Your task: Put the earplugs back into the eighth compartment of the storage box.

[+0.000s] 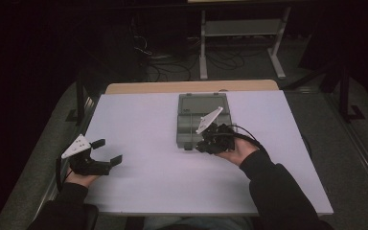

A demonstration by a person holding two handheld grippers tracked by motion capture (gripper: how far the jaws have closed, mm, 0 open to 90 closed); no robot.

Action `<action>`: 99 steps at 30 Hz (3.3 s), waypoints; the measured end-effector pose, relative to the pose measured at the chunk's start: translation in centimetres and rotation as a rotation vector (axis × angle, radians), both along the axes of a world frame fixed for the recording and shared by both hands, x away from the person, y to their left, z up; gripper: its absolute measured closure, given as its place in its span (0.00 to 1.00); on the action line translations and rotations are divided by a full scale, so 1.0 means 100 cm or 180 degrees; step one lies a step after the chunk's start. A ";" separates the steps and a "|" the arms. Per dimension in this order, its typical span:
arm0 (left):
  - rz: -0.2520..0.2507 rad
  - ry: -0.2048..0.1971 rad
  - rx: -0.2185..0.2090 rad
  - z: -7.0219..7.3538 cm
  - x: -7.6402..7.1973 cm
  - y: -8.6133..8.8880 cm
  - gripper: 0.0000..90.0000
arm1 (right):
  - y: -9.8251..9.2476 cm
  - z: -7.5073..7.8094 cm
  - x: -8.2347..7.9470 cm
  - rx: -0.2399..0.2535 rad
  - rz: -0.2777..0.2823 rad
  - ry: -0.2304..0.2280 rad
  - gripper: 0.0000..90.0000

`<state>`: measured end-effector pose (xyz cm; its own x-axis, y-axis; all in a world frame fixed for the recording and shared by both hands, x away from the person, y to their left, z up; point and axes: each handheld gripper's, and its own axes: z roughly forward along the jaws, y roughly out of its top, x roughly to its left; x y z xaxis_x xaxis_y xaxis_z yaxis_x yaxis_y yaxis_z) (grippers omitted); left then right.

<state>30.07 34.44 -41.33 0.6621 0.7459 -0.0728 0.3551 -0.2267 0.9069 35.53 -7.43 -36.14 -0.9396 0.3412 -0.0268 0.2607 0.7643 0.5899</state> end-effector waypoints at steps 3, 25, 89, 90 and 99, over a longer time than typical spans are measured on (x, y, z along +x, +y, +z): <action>-0.0001 0.0003 -0.0002 0.000 0.000 0.000 0.00 | -0.006 0.002 0.003 0.0010 -0.0060 -0.0003 0.88; -0.0003 0.0003 0.0001 0.000 0.000 0.000 0.00 | -0.051 0.004 0.030 0.0124 -0.0558 0.0020 0.88; -0.0001 -0.0008 0.0000 0.000 0.000 0.000 0.00 | -0.151 -0.027 -0.028 0.1041 -0.1483 -0.0152 0.00; -0.0001 -0.0008 -0.0002 0.000 0.000 0.000 0.00 | -0.153 -0.028 -0.030 0.1074 -0.1498 -0.0174 0.00; -0.0004 -0.0007 -0.0013 0.000 0.001 -0.001 0.00 | -0.169 -0.044 -0.043 0.1177 -0.1569 -0.0293 0.00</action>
